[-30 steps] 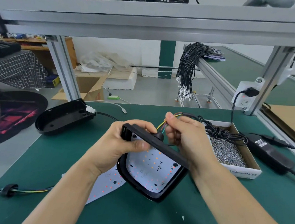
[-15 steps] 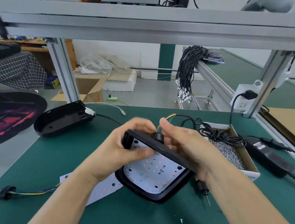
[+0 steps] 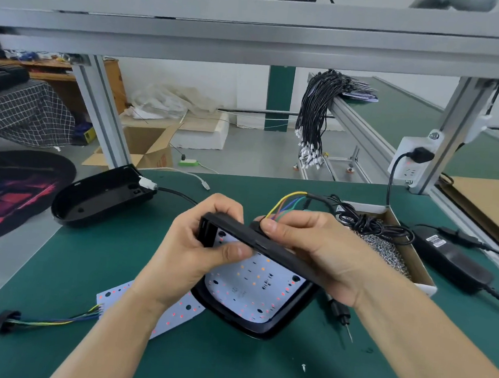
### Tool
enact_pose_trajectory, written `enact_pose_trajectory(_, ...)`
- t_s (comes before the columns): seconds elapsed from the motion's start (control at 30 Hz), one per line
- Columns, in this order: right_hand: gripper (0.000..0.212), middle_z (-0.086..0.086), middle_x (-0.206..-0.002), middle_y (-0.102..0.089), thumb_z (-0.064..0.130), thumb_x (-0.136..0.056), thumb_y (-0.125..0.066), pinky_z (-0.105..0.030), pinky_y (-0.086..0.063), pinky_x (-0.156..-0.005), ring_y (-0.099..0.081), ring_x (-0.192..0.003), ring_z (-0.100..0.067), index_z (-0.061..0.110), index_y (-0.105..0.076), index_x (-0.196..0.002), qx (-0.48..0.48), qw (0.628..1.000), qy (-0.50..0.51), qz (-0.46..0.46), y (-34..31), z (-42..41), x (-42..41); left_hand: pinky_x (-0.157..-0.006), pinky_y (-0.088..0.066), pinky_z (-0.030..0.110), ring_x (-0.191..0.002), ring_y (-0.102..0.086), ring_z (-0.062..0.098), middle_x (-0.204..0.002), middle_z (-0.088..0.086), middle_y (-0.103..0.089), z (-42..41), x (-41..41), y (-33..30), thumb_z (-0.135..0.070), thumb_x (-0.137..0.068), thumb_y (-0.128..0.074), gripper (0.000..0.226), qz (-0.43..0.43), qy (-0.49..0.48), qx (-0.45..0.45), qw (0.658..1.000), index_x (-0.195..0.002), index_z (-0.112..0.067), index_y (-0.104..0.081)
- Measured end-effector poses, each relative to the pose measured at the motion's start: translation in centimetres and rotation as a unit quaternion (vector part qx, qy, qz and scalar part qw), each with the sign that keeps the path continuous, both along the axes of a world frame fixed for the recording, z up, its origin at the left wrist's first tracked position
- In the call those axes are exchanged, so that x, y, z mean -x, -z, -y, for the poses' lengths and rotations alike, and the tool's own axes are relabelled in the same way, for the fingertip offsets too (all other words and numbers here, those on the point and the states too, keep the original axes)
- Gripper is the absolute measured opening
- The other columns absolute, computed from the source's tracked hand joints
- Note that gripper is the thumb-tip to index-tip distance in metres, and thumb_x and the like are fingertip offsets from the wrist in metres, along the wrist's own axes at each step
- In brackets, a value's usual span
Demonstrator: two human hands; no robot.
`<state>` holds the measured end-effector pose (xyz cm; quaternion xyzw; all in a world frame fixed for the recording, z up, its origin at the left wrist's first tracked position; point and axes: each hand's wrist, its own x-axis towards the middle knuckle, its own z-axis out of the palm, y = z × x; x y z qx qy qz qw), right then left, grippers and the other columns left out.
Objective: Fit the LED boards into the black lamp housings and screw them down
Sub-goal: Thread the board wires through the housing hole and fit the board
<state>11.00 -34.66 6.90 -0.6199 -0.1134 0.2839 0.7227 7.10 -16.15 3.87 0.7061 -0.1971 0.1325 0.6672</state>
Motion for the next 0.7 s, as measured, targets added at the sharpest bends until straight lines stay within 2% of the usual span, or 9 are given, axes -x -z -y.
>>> enact_pose_trajectory(0.13,0.027,-0.004,-0.076,-0.069,0.031,-0.056,-0.078,-0.026,-0.044,-0.07,-0.058,-0.07,-0.017,0.012,-0.073,-0.074,0.001,0.999,0.01,0.037,0.2,-0.7,0.5,-0.07,-0.041,0.019,-0.075,-0.048,0.014,-0.081,-0.002,-0.054,-0.5,0.1,0.3,-0.019,-0.065,-0.078,0.025,0.007,-0.003,0.017,1.0,-0.079,-0.018,-0.057)
enact_pose_trajectory(0.27,0.016,0.0,-0.073,-0.067,0.034,-0.058,-0.075,-0.018,-0.046,-0.062,-0.059,-0.064,-0.009,0.021,-0.071,-0.066,-0.001,0.998,0.021,0.06,0.2,-1.1,0.8,-0.084,-0.046,0.019,-0.099,-0.063,0.014,-0.107,-0.001,-0.07,-0.7,0.0,0.5,-0.016,-0.065,-0.079,0.024,0.005,-0.008,0.04,0.999,-0.08,-0.019,-0.06)
enact_pose_trajectory(0.37,0.023,-0.012,-0.089,-0.068,0.035,-0.059,-0.076,-0.031,-0.045,-0.077,-0.057,-0.078,-0.018,0.016,-0.068,-0.069,0.013,0.998,0.019,0.056,0.1,-1.6,0.5,-0.085,-0.05,0.023,-0.107,-0.066,0.024,-0.107,0.013,-0.072,-0.8,-0.3,0.3,-0.002,-0.068,-0.078,0.028,-0.033,0.026,0.091,0.995,-0.083,-0.017,-0.06)
enact_pose_trajectory(0.43,0.039,-0.018,-0.1,-0.071,0.04,-0.057,-0.078,-0.043,-0.045,-0.09,-0.059,-0.083,-0.021,0.009,-0.067,-0.079,0.011,0.998,0.049,0.043,0.4,-1.8,0.3,-0.082,-0.052,0.023,-0.101,-0.069,0.025,-0.102,0.014,-0.074,-0.9,-0.6,0.1,-0.004,-0.066,-0.076,0.025,-0.061,0.014,0.119,0.991,-0.082,-0.018,-0.062)
enact_pose_trajectory(0.47,0.044,-0.015,-0.097,-0.073,0.044,-0.056,-0.079,-0.043,-0.047,-0.091,-0.063,-0.082,-0.021,0.009,-0.067,-0.08,-0.002,0.996,0.079,0.033,0.7,-1.7,0.2,-0.08,-0.052,0.023,-0.098,-0.07,0.024,-0.1,0.013,-0.074,-0.9,-0.7,0.1,-0.006,-0.065,-0.076,0.024,-0.071,0.004,0.131,0.989,-0.081,-0.019,-0.063)
enact_pose_trajectory(0.53,0.046,-0.006,-0.094,-0.073,0.05,-0.058,-0.082,-0.036,-0.048,-0.087,-0.069,-0.087,-0.018,0.014,-0.069,-0.083,-0.059,0.988,0.138,0.041,1.5,-0.9,0.4,-0.078,-0.053,0.022,-0.096,-0.071,0.023,-0.099,0.011,-0.074,-1.1,-0.9,0.2,-0.005,-0.064,-0.077,0.025,-0.087,-0.014,0.148,0.985,-0.079,-0.022,-0.065)
enact_pose_trajectory(0.57,0.046,-0.004,-0.102,-0.073,0.049,-0.063,-0.082,-0.032,-0.048,-0.089,-0.068,-0.097,-0.016,0.016,-0.071,-0.093,-0.082,0.986,0.129,0.073,1.9,-0.6,0.7,-0.077,-0.053,0.023,-0.095,-0.071,0.023,-0.099,0.011,-0.075,-1.2,-1.0,0.3,-0.004,-0.065,-0.077,0.025,-0.093,-0.02,0.154,0.984,-0.078,-0.023,-0.066)
enact_pose_trajectory(0.63,0.049,-0.001,-0.112,-0.071,0.037,-0.068,-0.079,-0.024,-0.05,-0.09,-0.064,-0.107,-0.009,0.019,-0.068,-0.112,-0.073,0.982,0.072,0.16,2.6,-0.7,1.6,-0.074,-0.054,0.025,-0.09,-0.07,0.022,-0.1,0.01,-0.074,-1.1,-1.1,0.3,-0.005,-0.064,-0.08,0.026,-0.102,-0.023,0.157,0.982,-0.076,-0.024,-0.067)
enact_pose_trajectory(0.7,0.039,0.007,-0.106,-0.072,0.02,-0.074,-0.081,-0.016,-0.049,-0.082,-0.065,-0.1,-0.003,0.023,-0.069,-0.111,-0.03,0.968,0.096,0.229,3.1,-1.2,1.7,-0.072,-0.053,0.027,-0.082,-0.066,0.022,-0.095,0.009,-0.073,-0.7,-1.4,0.3,-0.008,-0.061,-0.083,0.025,-0.108,-0.037,0.151,0.982,-0.074,-0.023,-0.067)
